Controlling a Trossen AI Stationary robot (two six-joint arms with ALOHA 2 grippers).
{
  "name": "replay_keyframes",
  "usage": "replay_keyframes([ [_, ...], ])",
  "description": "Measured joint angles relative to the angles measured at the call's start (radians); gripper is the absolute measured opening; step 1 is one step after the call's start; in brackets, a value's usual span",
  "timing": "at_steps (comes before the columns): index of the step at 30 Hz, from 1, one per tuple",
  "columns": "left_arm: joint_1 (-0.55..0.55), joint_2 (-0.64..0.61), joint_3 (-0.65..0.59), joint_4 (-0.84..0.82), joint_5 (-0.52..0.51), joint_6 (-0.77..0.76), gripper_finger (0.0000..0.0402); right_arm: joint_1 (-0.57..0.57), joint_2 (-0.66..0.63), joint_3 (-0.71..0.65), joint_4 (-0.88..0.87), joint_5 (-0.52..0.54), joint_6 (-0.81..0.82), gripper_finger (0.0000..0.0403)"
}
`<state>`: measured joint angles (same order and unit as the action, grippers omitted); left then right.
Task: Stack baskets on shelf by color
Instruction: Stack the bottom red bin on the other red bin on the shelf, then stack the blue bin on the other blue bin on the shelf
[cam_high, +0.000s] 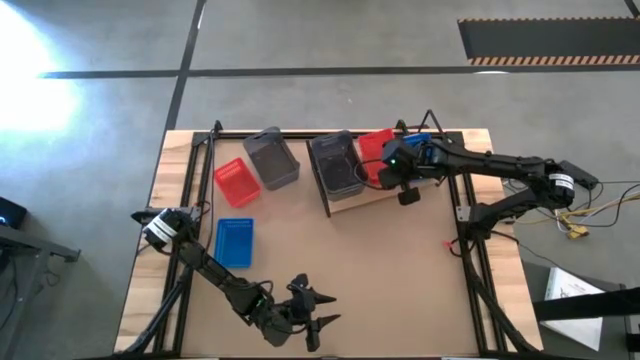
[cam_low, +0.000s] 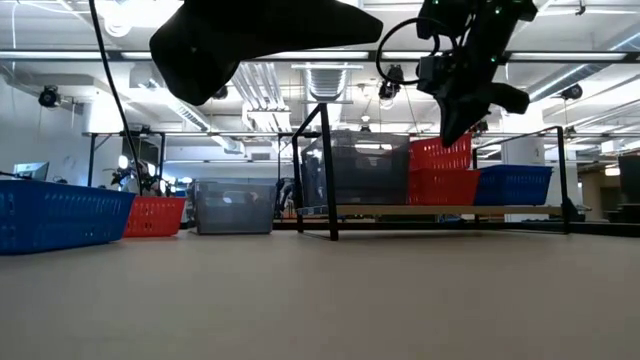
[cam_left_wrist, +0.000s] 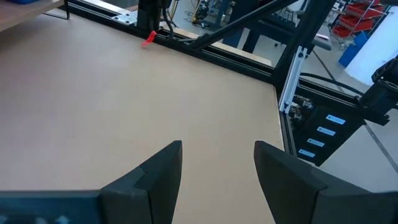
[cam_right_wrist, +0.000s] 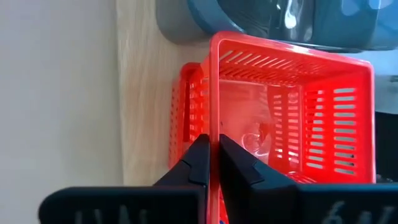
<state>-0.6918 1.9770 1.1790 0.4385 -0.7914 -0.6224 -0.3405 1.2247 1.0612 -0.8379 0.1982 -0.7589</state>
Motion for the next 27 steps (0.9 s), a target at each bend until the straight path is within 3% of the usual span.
replay_keyframes([
  [9,0.005,0.000,0.000,0.000,0.000,0.000,0.0185,0.000,0.000,-0.038,0.016,0.013,0.026,0.0058],
  [17,0.005,0.000,0.000,0.003,0.000,0.000,0.0185,0.000,0.000,-0.022,-0.014,0.104,0.048,0.0139],
  [23,0.005,0.000,0.000,0.002,0.000,0.000,0.0185,0.032,0.000,0.093,-0.114,0.105,0.249,0.0169],
  [27,0.005,0.000,0.000,0.000,0.001,0.008,0.0185,0.066,-0.004,0.130,-0.142,0.035,0.447,0.0164],
])
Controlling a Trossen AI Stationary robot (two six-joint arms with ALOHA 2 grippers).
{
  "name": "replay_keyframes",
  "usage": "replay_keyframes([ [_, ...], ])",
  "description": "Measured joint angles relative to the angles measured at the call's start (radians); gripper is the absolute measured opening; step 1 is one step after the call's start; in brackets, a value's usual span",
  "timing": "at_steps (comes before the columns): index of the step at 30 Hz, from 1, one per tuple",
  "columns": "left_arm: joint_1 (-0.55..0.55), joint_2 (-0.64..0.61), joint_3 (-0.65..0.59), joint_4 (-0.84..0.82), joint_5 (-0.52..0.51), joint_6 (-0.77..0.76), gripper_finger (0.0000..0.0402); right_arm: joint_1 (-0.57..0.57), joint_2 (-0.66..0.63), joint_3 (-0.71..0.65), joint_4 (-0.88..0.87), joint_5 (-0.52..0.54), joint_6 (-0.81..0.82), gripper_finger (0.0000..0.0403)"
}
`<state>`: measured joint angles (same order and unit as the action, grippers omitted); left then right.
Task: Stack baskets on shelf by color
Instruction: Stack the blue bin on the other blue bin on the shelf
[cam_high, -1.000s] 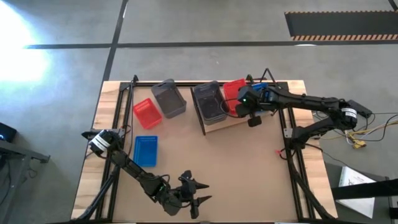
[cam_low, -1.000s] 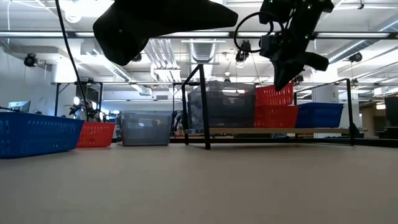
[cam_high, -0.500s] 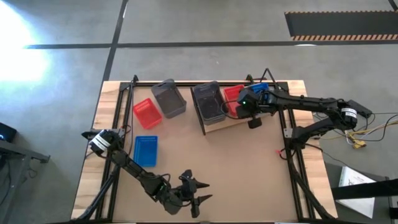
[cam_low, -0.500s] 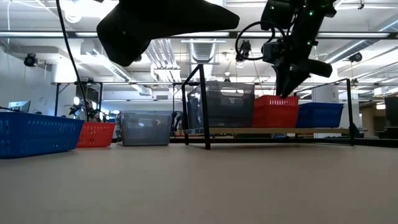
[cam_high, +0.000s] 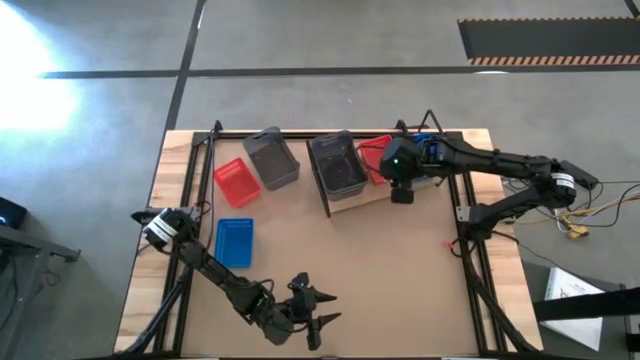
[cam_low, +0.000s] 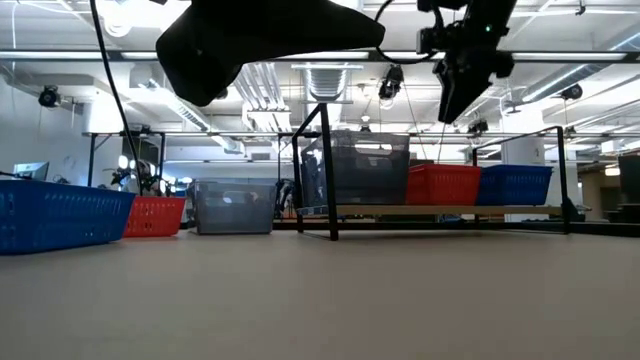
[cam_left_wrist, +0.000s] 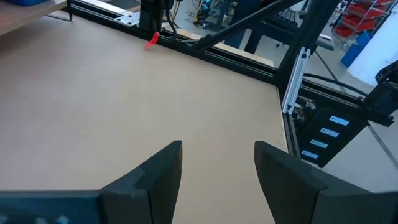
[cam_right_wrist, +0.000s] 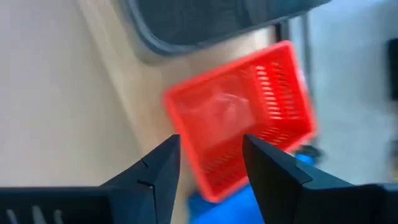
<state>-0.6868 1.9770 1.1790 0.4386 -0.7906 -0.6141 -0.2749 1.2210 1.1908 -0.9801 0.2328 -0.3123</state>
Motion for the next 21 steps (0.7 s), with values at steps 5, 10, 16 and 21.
replay_keyframes([
  [5,-0.015,-0.004,0.005,-0.013,0.009,0.122,0.0185,0.155,-0.010,-0.063,0.060,-0.104,0.183,0.0144],
  [10,-0.077,-0.094,0.030,-0.179,0.032,0.233,0.0185,0.422,-0.009,-0.192,0.270,-0.090,0.348,0.0121],
  [16,-0.143,-0.198,0.106,-0.627,0.031,0.110,0.0185,0.759,-0.008,-0.405,0.729,0.086,0.490,0.0094],
  [21,-0.176,-0.260,0.182,-1.039,0.145,-0.084,0.0185,0.953,0.008,-0.575,1.104,0.265,0.557,0.0073],
])
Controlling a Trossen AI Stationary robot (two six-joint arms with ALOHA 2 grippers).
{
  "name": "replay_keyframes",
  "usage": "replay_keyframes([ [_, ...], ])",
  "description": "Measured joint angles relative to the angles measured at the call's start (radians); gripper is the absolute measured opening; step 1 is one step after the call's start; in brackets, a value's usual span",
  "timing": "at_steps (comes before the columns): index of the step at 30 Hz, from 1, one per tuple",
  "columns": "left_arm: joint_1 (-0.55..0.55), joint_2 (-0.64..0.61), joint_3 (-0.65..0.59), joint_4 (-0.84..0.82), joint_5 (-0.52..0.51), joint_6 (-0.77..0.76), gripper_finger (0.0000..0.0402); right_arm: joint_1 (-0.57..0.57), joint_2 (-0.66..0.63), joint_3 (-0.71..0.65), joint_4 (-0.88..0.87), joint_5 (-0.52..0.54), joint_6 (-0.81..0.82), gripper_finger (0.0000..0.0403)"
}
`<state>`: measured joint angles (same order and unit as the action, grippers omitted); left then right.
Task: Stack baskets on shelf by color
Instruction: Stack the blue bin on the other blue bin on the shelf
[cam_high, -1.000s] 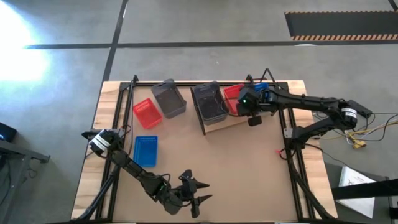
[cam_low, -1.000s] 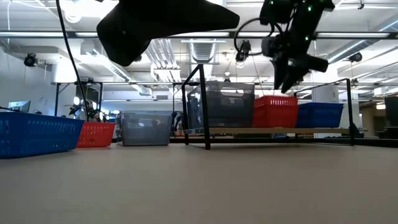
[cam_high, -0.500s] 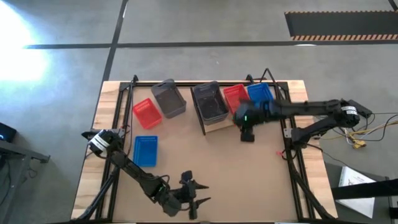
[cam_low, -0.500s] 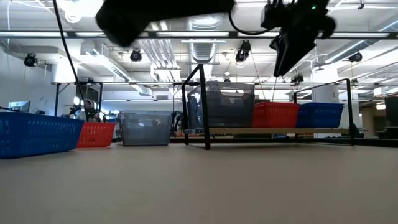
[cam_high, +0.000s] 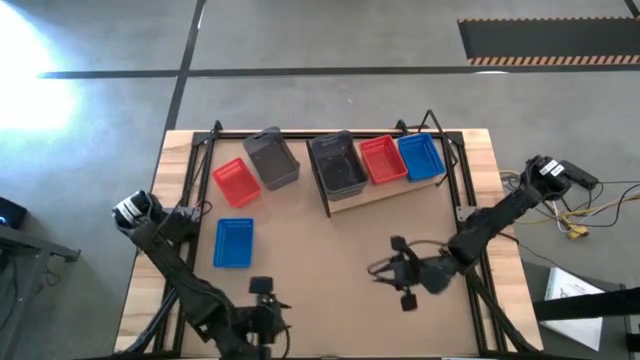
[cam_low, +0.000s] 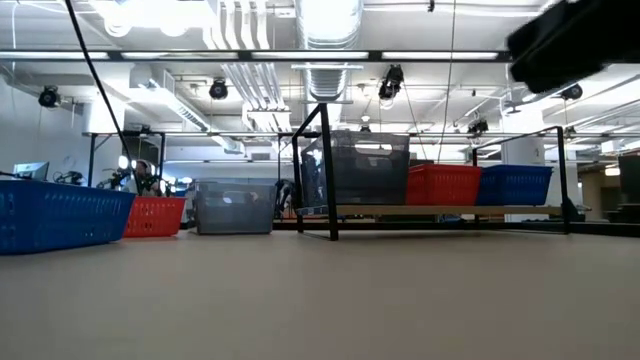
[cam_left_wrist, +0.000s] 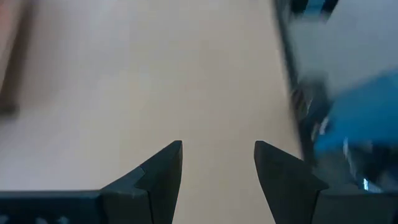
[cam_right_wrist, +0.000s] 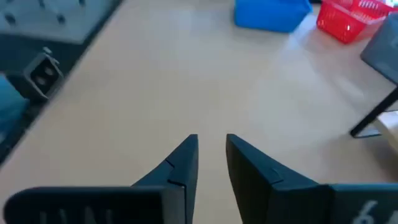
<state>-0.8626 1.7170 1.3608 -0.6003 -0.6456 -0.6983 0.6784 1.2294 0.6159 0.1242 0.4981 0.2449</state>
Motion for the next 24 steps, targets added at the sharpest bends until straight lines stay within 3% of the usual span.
replay_keyframes([
  [5,-0.003,-0.034,0.025,-0.360,0.180,-0.208,0.0185,0.095,0.055,-0.085,0.205,0.134,0.061,0.0058],
  [12,-0.003,-0.050,0.019,-0.729,0.367,-0.382,0.0185,0.105,0.186,-0.071,0.260,0.144,0.123,0.0053],
  [17,-0.001,-0.072,-0.031,-0.766,0.389,-0.371,0.0185,0.105,0.303,-0.031,0.316,0.144,0.122,0.0054],
  [24,0.030,-0.134,-0.195,-0.761,0.402,-0.369,0.0180,0.128,0.434,0.041,0.345,0.125,0.115,0.0054],
])
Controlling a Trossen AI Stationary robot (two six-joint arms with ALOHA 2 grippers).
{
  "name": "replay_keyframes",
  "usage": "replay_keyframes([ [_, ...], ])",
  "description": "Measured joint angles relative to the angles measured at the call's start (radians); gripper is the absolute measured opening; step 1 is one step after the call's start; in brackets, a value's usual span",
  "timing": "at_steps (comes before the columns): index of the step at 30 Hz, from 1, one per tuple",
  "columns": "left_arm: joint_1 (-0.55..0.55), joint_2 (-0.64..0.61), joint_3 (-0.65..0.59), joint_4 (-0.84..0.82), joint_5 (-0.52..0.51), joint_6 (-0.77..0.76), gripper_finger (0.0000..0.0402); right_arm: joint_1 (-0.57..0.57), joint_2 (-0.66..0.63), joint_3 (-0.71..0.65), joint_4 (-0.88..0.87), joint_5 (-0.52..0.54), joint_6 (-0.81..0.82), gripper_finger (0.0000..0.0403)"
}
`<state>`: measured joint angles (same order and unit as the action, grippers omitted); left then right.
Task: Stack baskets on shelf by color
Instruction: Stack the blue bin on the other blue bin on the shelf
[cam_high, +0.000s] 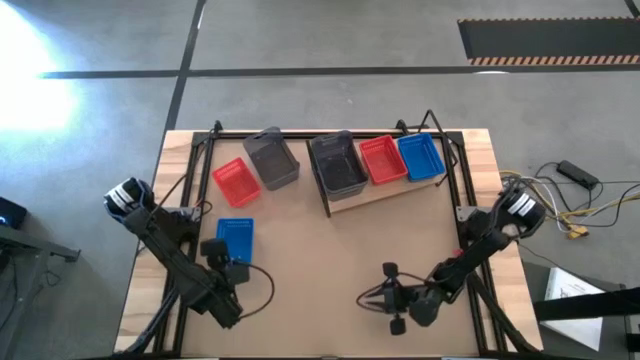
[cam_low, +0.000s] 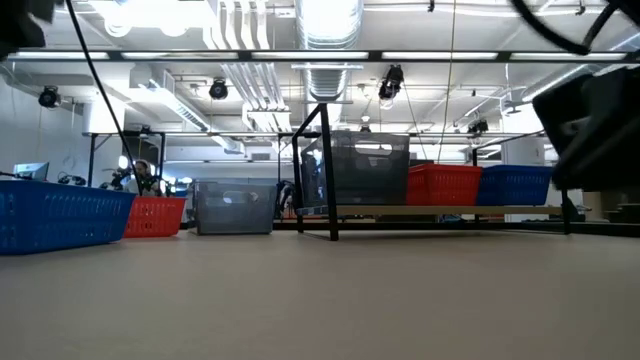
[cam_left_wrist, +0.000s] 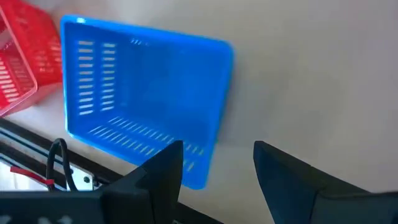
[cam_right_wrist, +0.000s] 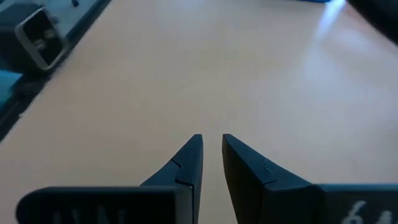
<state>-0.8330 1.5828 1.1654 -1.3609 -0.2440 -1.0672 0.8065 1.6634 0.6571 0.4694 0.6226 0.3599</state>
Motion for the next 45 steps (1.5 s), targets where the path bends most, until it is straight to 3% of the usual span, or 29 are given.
replay_keyframes([
  [11,0.117,-0.147,-0.299,0.324,0.013,0.060,0.0124,0.134,-0.048,0.096,-0.030,-0.002,-0.155,0.0054],
  [16,0.152,-0.161,-0.327,0.424,0.019,0.061,0.0089,0.186,-0.114,0.105,-0.046,0.006,-0.203,0.0054],
  [22,0.181,-0.111,-0.312,0.639,0.048,0.155,0.0016,0.231,-0.192,0.105,-0.081,0.009,-0.204,0.0054],
  [26,0.206,-0.029,-0.244,0.756,0.045,0.194,0.0007,0.263,-0.241,0.105,-0.128,0.021,-0.182,0.0054],
  [30,0.244,0.085,-0.120,0.811,0.046,0.243,0.0008,0.293,-0.297,0.105,-0.259,0.103,-0.079,0.0054],
  [34,0.296,0.224,0.025,0.920,0.055,0.327,0.0008,0.305,-0.363,0.105,-0.449,0.181,0.152,0.0054],
  [41,0.392,0.470,0.317,1.042,0.133,0.485,0.0008,0.304,-0.434,0.105,-0.829,0.166,0.555,0.0054],
  [45,0.436,0.576,0.478,1.042,0.138,0.554,0.0008,0.304,-0.426,0.105,-0.928,0.116,0.670,0.0054],
])
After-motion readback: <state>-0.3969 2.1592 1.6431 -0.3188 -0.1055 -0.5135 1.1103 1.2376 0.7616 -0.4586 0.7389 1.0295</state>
